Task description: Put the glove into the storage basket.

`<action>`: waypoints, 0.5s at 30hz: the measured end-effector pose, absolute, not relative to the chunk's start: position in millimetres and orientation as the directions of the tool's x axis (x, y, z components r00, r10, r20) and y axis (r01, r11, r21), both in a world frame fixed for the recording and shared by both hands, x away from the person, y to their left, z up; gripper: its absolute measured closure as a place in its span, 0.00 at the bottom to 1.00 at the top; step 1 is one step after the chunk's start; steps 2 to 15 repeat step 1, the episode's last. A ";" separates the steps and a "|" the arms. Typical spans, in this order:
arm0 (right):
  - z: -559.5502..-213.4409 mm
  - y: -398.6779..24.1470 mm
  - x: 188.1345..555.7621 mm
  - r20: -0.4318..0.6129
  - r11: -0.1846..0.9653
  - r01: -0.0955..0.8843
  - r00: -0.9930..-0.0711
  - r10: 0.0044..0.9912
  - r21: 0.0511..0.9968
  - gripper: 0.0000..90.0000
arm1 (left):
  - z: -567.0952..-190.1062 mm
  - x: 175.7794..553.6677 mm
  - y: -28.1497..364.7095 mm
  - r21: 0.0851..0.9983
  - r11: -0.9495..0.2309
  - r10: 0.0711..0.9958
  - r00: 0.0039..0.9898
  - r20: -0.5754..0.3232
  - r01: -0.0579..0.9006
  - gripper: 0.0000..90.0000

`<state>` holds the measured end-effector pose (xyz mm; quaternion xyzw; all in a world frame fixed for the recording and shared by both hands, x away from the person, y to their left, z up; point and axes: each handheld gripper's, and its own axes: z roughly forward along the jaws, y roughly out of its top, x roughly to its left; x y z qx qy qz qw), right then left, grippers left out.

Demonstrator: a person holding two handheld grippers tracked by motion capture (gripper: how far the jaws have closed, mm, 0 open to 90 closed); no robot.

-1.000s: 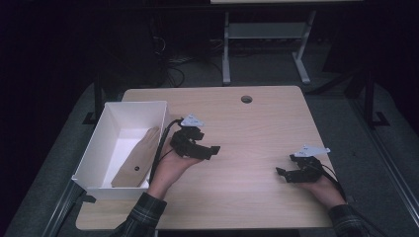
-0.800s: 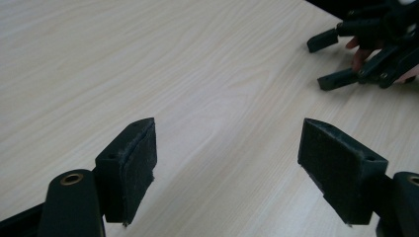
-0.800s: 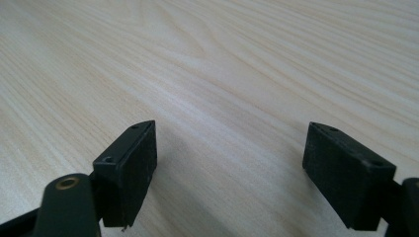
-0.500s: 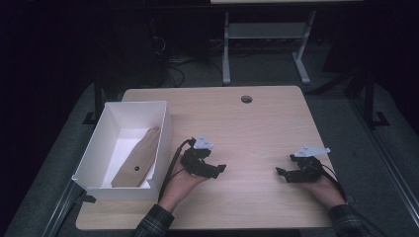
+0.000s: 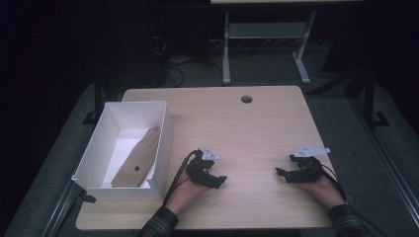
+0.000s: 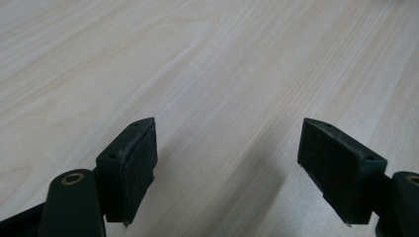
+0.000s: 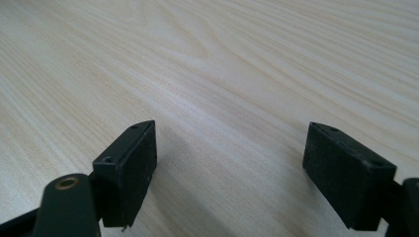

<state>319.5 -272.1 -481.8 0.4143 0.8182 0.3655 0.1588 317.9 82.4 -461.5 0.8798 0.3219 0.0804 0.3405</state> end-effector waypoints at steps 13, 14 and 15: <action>-481.7 -272.1 319.5 0.043 0.390 0.562 -0.606 0.794 0.730 0.23 | -461.9 318.0 82.3 0.648 -0.567 0.618 0.783 -0.073 0.508 0.25; -481.7 -272.1 319.5 0.043 0.390 0.562 -0.606 0.794 0.730 0.23 | -461.9 318.0 82.3 0.648 -0.567 0.618 0.783 -0.073 0.508 0.25; -481.7 -272.1 319.5 0.043 0.390 0.562 -0.606 0.794 0.730 0.23 | -461.9 318.0 82.3 0.648 -0.567 0.618 0.783 -0.073 0.508 0.25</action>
